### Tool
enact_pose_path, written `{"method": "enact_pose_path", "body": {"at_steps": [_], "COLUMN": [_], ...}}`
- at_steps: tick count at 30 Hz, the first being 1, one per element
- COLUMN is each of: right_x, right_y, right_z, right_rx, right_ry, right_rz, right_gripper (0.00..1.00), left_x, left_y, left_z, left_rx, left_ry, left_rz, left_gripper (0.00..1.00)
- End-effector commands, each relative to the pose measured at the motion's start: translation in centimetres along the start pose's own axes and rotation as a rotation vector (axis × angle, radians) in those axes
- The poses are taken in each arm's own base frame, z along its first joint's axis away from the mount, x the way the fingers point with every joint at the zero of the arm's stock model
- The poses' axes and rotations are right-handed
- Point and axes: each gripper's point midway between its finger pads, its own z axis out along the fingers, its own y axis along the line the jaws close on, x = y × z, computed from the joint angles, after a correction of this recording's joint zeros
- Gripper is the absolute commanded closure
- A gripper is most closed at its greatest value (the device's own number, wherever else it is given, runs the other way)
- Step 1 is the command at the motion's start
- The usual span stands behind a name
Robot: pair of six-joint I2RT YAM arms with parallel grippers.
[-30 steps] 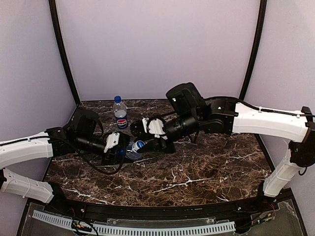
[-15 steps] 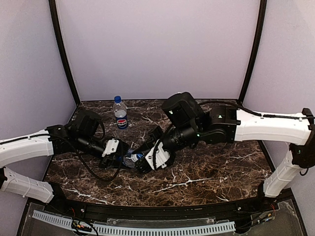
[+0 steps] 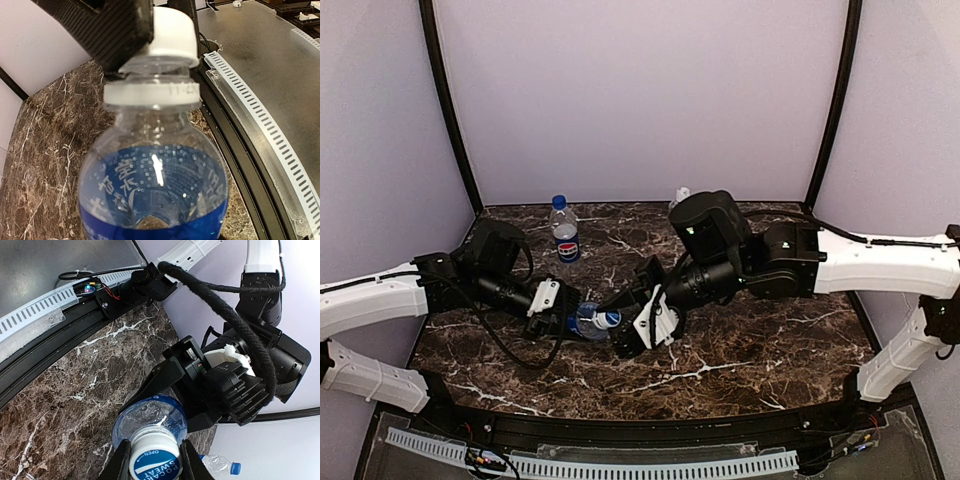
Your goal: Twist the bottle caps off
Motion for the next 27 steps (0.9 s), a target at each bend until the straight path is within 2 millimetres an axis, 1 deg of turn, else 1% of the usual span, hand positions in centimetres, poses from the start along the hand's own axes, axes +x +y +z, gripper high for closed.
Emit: {"method": "enact_pose_path", "body": {"at_steps": [1, 2, 5, 6, 7, 9, 12, 14, 15, 16, 17, 18, 19, 20, 21, 22, 24, 27], "right_x": [0.0, 0.4, 1.1, 1.3, 1.3, 1.2, 1.1, 0.9, 0.9, 0.9, 1.1, 1.5, 2.1, 3.4, 4.5, 5.5, 7.1, 9.4], "right_y": [-2.1, -2.2, -2.8, -3.1, -3.4, -4.1, -5.2, -5.6, -5.9, -6.3, -6.8, -7.5, -8.4, -9.4, -10.2, -10.8, -11.5, -11.7], "right_z": [-1.1, -0.9, -0.4, -0.4, -0.5, -0.9, -1.9, -2.5, -2.9, -3.4, -3.8, -4.3, -4.7, -5.4, -5.7, -5.9, -5.9, -4.9], "right_rx": [0.059, 0.062, 0.092, 0.108, 0.125, 0.158, 0.208, 0.232, 0.247, 0.261, 0.277, 0.298, 0.319, 0.354, 0.384, 0.408, 0.434, 0.484], "right_ry": [0.01, 0.022, 0.053, 0.06, 0.063, 0.06, 0.046, 0.029, 0.021, 0.01, -0.007, -0.022, -0.044, -0.053, -0.057, -0.061, -0.066, -0.027], "right_rz": [-0.016, -0.006, 0.034, 0.051, 0.072, 0.118, 0.199, 0.257, 0.297, 0.359, 0.471, 0.573, 0.696, 0.823, 0.939, 1.051, 1.222, 1.392], "right_gripper": [1.0, 0.98, 0.65, 0.57, 0.5, 0.41, 0.34, 0.26, 0.19, 0.05, 0.02, 0.02, 0.01, 0.01, 0.02, 0.05, 0.12, 0.23], "left_x": [2.0, 1.9, 1.8, 1.9, 2.0, 2.1, 2.2, 2.3, 2.2, 1.9, 2.1, 1.8, 2.0, 1.5, 1.8, 1.6, 1.8, 2.1], "left_y": [-1.4, -1.3, -0.7, -0.5, 0.1, 0.8, 1.5, 2.0, 2.7, 3.4, 4.2, 5.2, 6.3, 7.2, 8.1, 8.7, 9.6, 9.9], "left_z": [-0.4, -0.4, -0.4, -0.4, -0.4, -0.5, -0.5, -0.6, -0.7, -0.7, -1.0, -1.2, -1.6, -2.0, -2.4, -2.7, -3.0, -3.1], "left_rx": [0.038, 0.031, -0.004, -0.016, -0.046, -0.091, -0.128, -0.157, -0.193, -0.224, -0.273, -0.321, -0.388, -0.437, -0.491, -0.526, -0.576, -0.594], "left_ry": [0.052, 0.051, 0.048, 0.05, 0.053, 0.056, 0.056, 0.055, 0.052, 0.038, 0.046, 0.026, 0.035, 0.015, 0.026, 0.018, 0.03, 0.045], "left_rz": [-0.151, -0.172, -0.196, -0.216, -0.214, -0.227, -0.226, -0.232, -0.244, -0.239, -0.26, -0.248, -0.26, -0.241, -0.238, -0.226, -0.215, -0.217], "left_gripper": [0.76, 0.76, 0.78, 0.79, 0.79, 0.8, 0.81, 0.81, 0.81, 0.81, 0.81, 0.81, 0.8, 0.8, 0.8, 0.8, 0.8, 0.8]}}
